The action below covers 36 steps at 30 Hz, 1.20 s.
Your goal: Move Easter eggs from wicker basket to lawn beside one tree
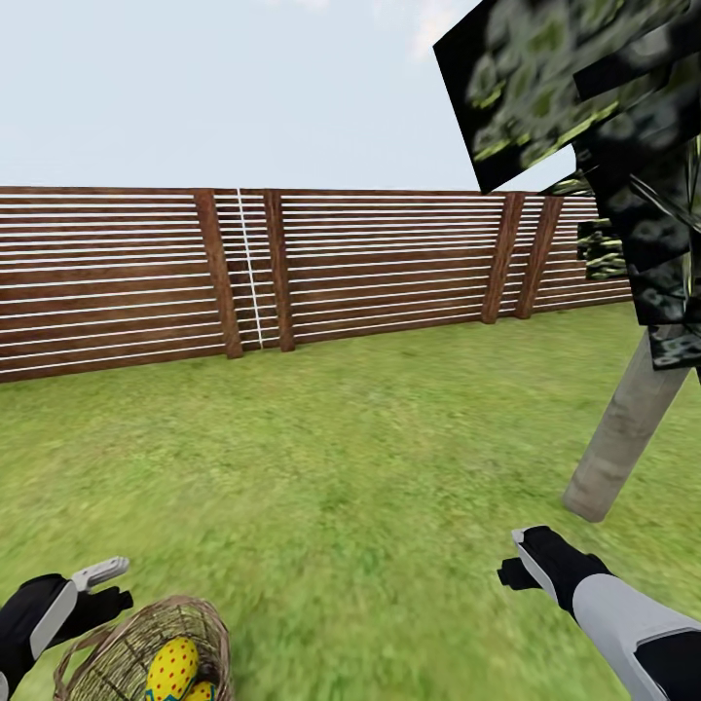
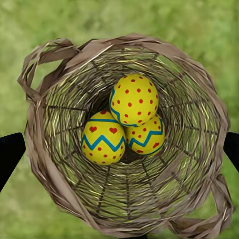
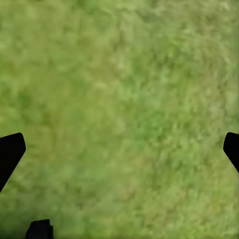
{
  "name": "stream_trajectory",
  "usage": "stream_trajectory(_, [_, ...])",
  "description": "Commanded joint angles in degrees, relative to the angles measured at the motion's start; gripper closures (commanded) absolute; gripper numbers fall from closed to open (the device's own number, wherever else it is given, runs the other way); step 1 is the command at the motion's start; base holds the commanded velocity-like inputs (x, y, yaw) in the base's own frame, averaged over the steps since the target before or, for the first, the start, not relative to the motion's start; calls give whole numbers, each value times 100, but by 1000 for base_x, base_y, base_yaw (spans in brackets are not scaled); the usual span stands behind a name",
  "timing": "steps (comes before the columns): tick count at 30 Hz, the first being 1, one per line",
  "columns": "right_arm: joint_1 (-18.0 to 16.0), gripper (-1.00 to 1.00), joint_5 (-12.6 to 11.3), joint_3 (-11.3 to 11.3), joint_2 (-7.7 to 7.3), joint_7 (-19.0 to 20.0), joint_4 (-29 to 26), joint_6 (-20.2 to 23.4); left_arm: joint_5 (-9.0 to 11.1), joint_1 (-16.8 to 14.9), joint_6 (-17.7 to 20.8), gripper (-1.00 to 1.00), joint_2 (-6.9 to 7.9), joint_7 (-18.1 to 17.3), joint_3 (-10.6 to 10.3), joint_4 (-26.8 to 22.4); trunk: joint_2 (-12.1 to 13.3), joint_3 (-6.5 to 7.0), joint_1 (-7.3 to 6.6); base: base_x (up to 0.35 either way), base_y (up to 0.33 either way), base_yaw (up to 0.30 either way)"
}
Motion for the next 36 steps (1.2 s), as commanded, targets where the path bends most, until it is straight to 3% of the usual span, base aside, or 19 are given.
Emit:
stream_trajectory(1, [-2, -100, -60, 48, -5, -21, -12, 30, 37, -2, 32, -100, -3, 14, 16, -8, -3, -6, 0, 3, -3, 0])
stream_trajectory(15, [-2, -100, -60, 48, -11, -21, -12, 21, 40, -2, 24, -100, -57, 14, 23, -14, -3, -6, 0, -3, 0, 0])
stream_trajectory(36, [-2, -100, -71, 30, -31, -11, -12, 19, 50, -2, 33, -100, -57, 14, 24, -17, -846, -383, 461, 0, 0, 0])
